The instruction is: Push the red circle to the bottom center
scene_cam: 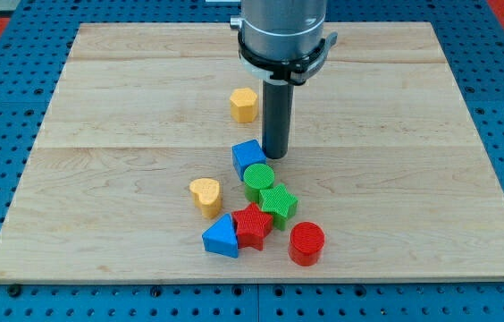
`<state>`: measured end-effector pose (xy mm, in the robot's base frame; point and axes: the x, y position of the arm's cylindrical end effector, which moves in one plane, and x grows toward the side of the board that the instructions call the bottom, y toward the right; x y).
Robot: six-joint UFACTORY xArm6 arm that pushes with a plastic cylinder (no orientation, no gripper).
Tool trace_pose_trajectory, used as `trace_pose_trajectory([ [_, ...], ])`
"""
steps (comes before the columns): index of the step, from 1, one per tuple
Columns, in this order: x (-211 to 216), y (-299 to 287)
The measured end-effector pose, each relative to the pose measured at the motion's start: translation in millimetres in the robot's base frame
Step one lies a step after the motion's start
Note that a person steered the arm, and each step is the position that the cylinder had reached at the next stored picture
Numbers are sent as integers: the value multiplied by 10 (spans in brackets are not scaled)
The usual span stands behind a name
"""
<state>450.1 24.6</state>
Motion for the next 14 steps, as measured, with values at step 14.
trace_pose_trajectory([
  [14,1226,373],
])
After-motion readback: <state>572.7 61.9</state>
